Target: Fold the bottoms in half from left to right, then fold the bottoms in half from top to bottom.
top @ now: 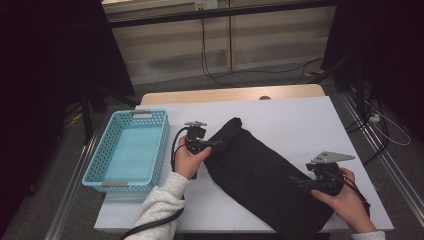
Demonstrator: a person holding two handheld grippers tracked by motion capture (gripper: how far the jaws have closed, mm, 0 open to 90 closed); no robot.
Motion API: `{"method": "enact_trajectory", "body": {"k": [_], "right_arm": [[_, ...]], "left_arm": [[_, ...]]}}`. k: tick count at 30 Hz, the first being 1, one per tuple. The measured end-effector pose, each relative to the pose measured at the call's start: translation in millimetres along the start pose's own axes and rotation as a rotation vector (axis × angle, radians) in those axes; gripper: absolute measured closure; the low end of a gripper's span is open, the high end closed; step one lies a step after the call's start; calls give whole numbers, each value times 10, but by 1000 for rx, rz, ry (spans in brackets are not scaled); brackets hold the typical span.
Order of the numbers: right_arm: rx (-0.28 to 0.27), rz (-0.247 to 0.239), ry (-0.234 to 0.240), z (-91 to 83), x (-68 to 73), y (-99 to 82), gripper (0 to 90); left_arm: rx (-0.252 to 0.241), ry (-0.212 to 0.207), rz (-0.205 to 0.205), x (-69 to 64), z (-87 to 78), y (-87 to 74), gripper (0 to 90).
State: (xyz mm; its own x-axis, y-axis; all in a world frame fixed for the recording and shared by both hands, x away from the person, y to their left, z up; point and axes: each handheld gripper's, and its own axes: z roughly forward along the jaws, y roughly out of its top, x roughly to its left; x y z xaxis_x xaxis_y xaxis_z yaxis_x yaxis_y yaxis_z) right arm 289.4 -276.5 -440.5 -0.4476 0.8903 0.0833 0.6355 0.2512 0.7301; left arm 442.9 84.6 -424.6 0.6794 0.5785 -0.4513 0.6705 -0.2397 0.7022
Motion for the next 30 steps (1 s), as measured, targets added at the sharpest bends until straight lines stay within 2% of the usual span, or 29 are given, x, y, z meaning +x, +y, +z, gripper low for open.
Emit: {"method": "enact_trajectory", "body": {"k": [7,12,22,30], "right_arm": [[1,-6,5,19,8,12,208],[0,-3,2,20,-8,14,208],[1,-4,5,19,-1,8,208],[2,0,4,17,-2,0,208]], "left_arm": [[-9,0,-11,12,-41,-5,877],[-12,-3,1,-26,-51,-18,877],[-1,-8,15,-75,0,-134,877],[6,-33,19,-110,53,-228,877]]}}
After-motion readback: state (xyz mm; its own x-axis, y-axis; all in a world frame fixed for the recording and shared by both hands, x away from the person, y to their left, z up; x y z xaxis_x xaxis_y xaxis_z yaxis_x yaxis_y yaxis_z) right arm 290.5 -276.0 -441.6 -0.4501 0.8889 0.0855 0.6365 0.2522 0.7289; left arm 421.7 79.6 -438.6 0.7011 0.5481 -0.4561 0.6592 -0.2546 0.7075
